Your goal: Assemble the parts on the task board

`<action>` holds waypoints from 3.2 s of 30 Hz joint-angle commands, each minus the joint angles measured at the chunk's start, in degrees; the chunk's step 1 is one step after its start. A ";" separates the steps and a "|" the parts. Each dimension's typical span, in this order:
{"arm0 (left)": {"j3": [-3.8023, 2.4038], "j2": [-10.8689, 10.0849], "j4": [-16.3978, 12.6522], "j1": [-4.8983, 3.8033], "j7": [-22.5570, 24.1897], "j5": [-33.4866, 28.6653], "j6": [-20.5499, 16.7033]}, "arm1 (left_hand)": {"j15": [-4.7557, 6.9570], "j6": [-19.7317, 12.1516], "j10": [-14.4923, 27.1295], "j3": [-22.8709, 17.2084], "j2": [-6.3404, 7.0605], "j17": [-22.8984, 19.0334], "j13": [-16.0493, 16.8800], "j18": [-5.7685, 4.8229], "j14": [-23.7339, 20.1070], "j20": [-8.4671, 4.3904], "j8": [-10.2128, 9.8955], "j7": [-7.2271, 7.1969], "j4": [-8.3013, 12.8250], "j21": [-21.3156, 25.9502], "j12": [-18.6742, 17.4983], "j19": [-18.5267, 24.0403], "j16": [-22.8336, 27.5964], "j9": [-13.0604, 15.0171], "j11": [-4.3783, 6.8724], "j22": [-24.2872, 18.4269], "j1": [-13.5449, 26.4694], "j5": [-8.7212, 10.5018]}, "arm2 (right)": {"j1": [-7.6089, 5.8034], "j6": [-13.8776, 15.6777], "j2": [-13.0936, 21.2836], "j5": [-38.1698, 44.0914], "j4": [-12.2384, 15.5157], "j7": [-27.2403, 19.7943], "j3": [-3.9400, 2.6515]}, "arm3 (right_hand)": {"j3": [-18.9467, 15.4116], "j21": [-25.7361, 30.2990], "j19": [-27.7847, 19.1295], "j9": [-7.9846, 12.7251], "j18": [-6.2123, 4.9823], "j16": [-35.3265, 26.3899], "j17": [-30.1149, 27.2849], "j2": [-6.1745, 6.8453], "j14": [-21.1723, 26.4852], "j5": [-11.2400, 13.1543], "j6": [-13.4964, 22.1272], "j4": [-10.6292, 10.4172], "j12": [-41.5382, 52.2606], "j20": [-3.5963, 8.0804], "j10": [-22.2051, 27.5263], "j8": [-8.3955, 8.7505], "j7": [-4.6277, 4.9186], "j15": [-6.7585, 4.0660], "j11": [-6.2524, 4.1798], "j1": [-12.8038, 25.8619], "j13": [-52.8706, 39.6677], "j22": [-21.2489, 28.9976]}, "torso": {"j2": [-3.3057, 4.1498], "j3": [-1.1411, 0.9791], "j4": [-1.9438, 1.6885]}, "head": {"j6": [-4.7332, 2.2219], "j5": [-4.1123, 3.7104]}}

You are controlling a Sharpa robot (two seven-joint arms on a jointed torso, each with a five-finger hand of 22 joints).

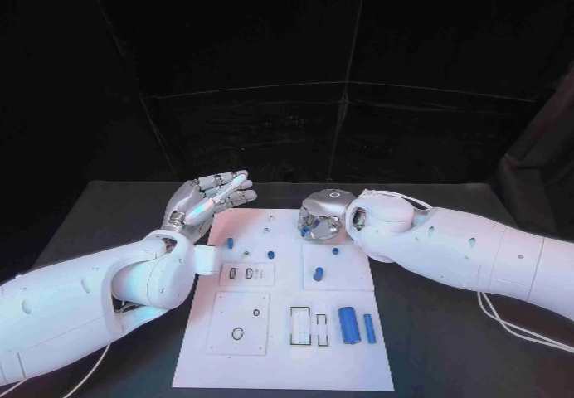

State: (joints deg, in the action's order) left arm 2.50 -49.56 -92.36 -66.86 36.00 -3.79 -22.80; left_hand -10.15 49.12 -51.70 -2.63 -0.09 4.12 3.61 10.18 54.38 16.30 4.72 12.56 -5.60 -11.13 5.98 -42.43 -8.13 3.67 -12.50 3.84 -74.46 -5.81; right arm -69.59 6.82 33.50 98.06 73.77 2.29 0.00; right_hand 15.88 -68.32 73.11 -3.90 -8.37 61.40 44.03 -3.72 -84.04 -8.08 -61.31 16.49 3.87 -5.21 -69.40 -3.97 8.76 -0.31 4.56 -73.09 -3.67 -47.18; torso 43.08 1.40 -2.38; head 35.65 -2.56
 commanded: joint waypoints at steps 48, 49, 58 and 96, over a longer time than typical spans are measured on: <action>-0.05 -0.11 0.50 -0.18 -1.33 1.27 3.64 | -0.49 -1.14 0.69 -0.45 -1.20 -0.14 -0.05 -0.12 -0.51 0.26 -0.81 3.14 0.97 0.84 -0.94 0.27 0.99 -0.09 -0.37 -0.11 0.04 0.19 | -0.37 12.81 -10.82 -0.90 -9.44 0.86 -0.08 | 8.30 -3.11 -0.66 0.08 0.89 1.68 -0.54 3.32 0.34 1.40 -0.99 -1.72 -0.24 -0.23 -0.65 0.28 0.17 -0.15 0.10 1.95 -0.02 -2.78 | 1.34 0.32 -0.68 | -0.77 0.62; -0.05 -0.12 0.50 -0.18 -1.34 1.27 3.65 | -0.49 -1.14 0.69 -0.45 -1.20 -0.14 -0.05 -0.12 -0.51 0.26 -0.81 3.14 0.97 0.84 -0.94 0.27 0.99 -0.09 -0.37 -0.11 0.04 0.19 | -0.37 12.57 -10.99 -0.72 -9.62 1.06 -0.08 | 8.36 -3.15 -0.66 0.08 0.90 1.73 -0.51 3.40 0.34 1.43 -0.95 -1.78 -0.24 -0.24 -0.60 0.28 0.18 -0.14 0.11 2.02 -0.02 -2.82 | 1.36 0.34 -0.70 | -0.78 0.59; -0.05 -0.12 0.50 -0.19 -1.41 1.27 3.74 | -0.49 -1.14 0.69 -0.45 -1.20 -0.14 -0.05 -0.12 -0.51 0.26 -0.81 3.14 0.97 0.84 -0.94 0.27 0.99 -0.09 -0.37 -0.11 0.04 0.19 | -0.39 9.97 -11.95 0.71 -10.48 2.26 -0.08 | 8.65 -3.21 -0.80 0.10 0.88 1.65 -0.82 3.83 0.42 1.66 -0.75 -2.09 -0.27 -0.30 -0.31 0.31 0.20 -0.09 0.17 2.36 0.00 -2.79 | 1.42 0.29 -0.66 | -0.50 0.76; -0.03 -1.11 0.80 -0.21 -2.12 1.27 4.41 | -0.52 -1.34 0.78 -0.50 -1.27 -0.14 -0.05 -0.15 -0.59 0.27 -0.87 3.15 1.03 0.99 -1.03 0.34 1.11 -0.10 -0.40 -0.11 0.18 0.21 | -0.44 8.99 8.34 -18.65 5.82 6.94 -1.50 | -8.34 -5.37 1.70 -0.07 1.76 8.03 7.51 10.71 -1.46 -3.85 7.24 -18.41 21.99 1.22 -8.14 -0.23 -1.11 -2.27 -2.12 3.20 -15.41 -5.99 | 0.97 -0.34 0.84 | -1.12 1.51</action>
State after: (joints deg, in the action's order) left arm 2.50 -50.64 -91.57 -66.97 33.82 -2.91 -19.33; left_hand -10.55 48.10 -51.40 -3.02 -0.77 4.07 3.63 10.17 53.97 16.49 4.22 12.37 -4.90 -10.43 5.22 -42.24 -7.29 3.64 -12.81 3.81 -74.31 -5.81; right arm -69.94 19.76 41.64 85.09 79.12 6.77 -1.38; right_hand 8.36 -72.94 74.28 -3.94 -7.51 67.91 49.41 6.81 -84.05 -11.82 -54.38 -1.10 23.83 -3.87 -78.05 -4.21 7.60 -2.20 2.47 -69.24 -16.83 -51.97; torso 44.15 1.19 -1.75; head 34.54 -1.04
